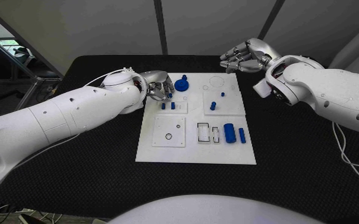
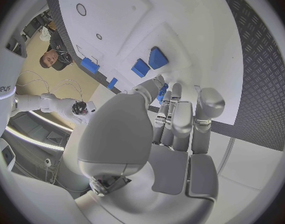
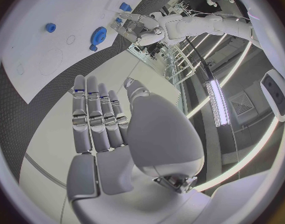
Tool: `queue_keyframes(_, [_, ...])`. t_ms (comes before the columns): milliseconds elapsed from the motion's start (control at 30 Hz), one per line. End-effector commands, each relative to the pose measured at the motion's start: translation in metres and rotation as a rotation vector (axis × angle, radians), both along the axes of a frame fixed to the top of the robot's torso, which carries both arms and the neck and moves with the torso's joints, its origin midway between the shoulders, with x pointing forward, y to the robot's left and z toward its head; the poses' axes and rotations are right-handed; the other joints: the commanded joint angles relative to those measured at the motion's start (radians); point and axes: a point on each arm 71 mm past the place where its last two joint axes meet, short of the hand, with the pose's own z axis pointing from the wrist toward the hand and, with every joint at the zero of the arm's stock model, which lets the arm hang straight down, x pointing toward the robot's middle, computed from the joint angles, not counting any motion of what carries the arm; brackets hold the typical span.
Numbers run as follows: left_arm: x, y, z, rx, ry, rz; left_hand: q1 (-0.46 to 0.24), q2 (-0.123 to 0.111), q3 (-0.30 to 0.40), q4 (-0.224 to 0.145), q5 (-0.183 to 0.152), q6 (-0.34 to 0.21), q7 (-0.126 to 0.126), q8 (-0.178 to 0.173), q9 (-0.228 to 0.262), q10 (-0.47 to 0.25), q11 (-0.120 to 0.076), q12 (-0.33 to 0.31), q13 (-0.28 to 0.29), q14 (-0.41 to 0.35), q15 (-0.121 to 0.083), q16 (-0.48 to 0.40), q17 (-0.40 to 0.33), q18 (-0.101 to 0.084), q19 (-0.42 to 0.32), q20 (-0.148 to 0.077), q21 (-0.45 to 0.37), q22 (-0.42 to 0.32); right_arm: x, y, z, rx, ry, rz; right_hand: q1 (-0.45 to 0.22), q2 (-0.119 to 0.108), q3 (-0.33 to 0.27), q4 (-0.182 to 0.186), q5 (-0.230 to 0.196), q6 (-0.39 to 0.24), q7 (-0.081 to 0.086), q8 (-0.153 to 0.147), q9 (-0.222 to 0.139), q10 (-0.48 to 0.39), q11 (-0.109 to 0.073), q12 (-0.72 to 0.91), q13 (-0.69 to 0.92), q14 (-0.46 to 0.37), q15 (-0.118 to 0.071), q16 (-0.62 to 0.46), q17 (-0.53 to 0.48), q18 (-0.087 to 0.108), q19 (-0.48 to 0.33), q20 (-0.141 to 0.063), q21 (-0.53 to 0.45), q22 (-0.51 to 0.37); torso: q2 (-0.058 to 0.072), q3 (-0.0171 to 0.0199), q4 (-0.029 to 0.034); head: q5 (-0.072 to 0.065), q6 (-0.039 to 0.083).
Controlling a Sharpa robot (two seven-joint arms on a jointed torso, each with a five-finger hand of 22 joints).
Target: Assemble the parts on the task board
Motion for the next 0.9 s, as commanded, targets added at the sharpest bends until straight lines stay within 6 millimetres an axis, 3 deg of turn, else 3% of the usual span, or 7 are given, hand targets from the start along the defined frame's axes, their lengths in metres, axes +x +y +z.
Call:
queue_keyframes(33, [0.000, 0.001, 0.001, 0.000, 0.001, 0.005, -0.008, 0.000, -0.006, 0.002, -0.004, -0.007, 0.000, -0.006, -0.001, -0.005, 0.001, -0.004, 0.001, -0.008, 0.000, -0.005, -0.001, -0.010, -0.008, -0.002, -0.002, -0.001, 0.000, 0.000, 0.001, -0.003, -0.004, 0.005, -0.007, 0.004, 0.001, -0.004, 0.006, 0.005, 0.002, 0.000, 0.001, -0.005, -0.004, 0.004, -0.001, -0.004, -0.002, -0.001, -0.001, 0.005, 0.001, 0.003, -0.004, 0.000, 0.000, -0.0001, -0.0001, 0.000, 0.002])
queue_keyframes(267, [-0.001, 0.007, 0.002, -0.001, -0.008, 0.013, -0.005, 0.000, -0.007, 0.000, -0.002, -0.007, 0.001, -0.006, -0.003, -0.008, 0.003, -0.006, 0.002, -0.012, 0.001, -0.008, -0.008, -0.008, -0.013, -0.001, -0.012, -0.006, 0.000, -0.001, 0.000, -0.025, 0.000, 0.002, -0.005, 0.004, 0.002, -0.005, 0.007, 0.005, 0.001, 0.000, 0.001, -0.006, -0.004, 0.004, -0.001, -0.004, -0.002, -0.001, -0.002, 0.005, 0.001, 0.003, -0.005, 0.000, 0.000, -0.0010, 0.0005, 0.000, 0.004])
queue_keyframes(400, [-0.001, 0.016, 0.005, -0.012, -0.029, 0.024, -0.001, 0.002, -0.008, -0.002, 0.001, -0.002, 0.003, -0.004, -0.005, -0.021, 0.007, -0.013, 0.000, -0.020, 0.003, -0.016, -0.025, -0.007, -0.019, 0.000, -0.021, -0.010, 0.000, -0.002, -0.001, -0.093, -0.014, 0.009, 0.020, 0.003, 0.017, -0.025, 0.002, 0.011, -0.004, 0.004, 0.001, -0.008, -0.008, 0.004, -0.003, 0.003, -0.007, 0.002, -0.004, 0.007, 0.011, -0.002, -0.006, 0.002, -0.001, -0.0018, 0.0012, -0.001, 0.005])
queue_keyframes(600, [0.001, 0.036, 0.018, -0.095, -0.087, 0.072, 0.017, 0.013, 0.007, -0.012, 0.008, 0.032, 0.006, 0.011, -0.007, -0.038, 0.015, -0.026, -0.004, -0.053, 0.009, -0.053, -0.101, 0.001, -0.040, 0.005, -0.059, -0.030, 0.002, -0.008, -0.004, -0.242, -0.056, 0.013, 0.061, -0.002, 0.049, -0.068, -0.026, 0.043, -0.027, 0.016, 0.003, -0.008, -0.026, 0.000, -0.007, 0.098, -0.041, 0.053, 0.016, 0.006, 0.105, -0.044, 0.042, 0.024, -0.002, -0.0020, 0.0020, -0.002, 0.011])
queue_keyframes(700, [0.002, 0.046, 0.025, -0.169, -0.117, 0.105, 0.020, 0.017, 0.016, -0.014, 0.007, 0.044, 0.006, 0.017, -0.008, -0.036, 0.016, -0.028, -0.006, -0.076, 0.009, -0.082, -0.156, 0.007, -0.058, 0.005, -0.089, -0.047, 0.002, -0.011, -0.005, -0.319, -0.082, 0.012, 0.068, -0.003, 0.057, -0.086, -0.034, 0.066, -0.038, 0.022, 0.004, 0.013, -0.041, 0.004, -0.007, 0.175, -0.067, 0.108, 0.046, 0.004, 0.176, -0.074, 0.094, 0.050, -0.001, -0.0014, 0.0017, -0.001, 0.015])
queue_keyframes(767, [0.002, 0.053, 0.030, -0.238, -0.134, 0.131, 0.014, 0.019, 0.021, -0.010, 0.005, 0.058, 0.009, 0.024, -0.009, -0.037, 0.018, -0.032, -0.009, -0.120, 0.011, -0.137, -0.246, 0.023, -0.106, 0.006, -0.168, -0.094, 0.002, -0.012, -0.006, -0.375, -0.103, 0.015, 0.069, -0.003, 0.065, -0.096, -0.038, 0.078, -0.044, 0.023, 0.003, 0.026, -0.050, 0.003, -0.008, 0.211, -0.080, 0.145, 0.071, 0.003, 0.208, -0.090, 0.127, 0.069, -0.002, -0.0018, 0.0022, -0.003, 0.017])
queue_keyframes(900, [0.001, 0.069, 0.036, -0.424, -0.115, 0.205, 0.002, 0.023, 0.027, -0.002, 0.004, 0.084, 0.011, 0.038, -0.012, -0.033, 0.020, -0.032, -0.011, -0.207, 0.012, -0.259, -0.418, 0.048, -0.194, 0.008, -0.314, -0.181, -0.001, -0.010, -0.009, -0.503, -0.160, 0.025, 0.062, -0.005, 0.096, -0.107, -0.070, 0.107, -0.057, 0.025, 0.003, 0.059, -0.065, -0.004, -0.008, 0.265, -0.101, 0.254, 0.145, -0.001, 0.262, -0.114, 0.207, 0.117, -0.003, -0.0024, 0.0016, -0.028, 0.026])
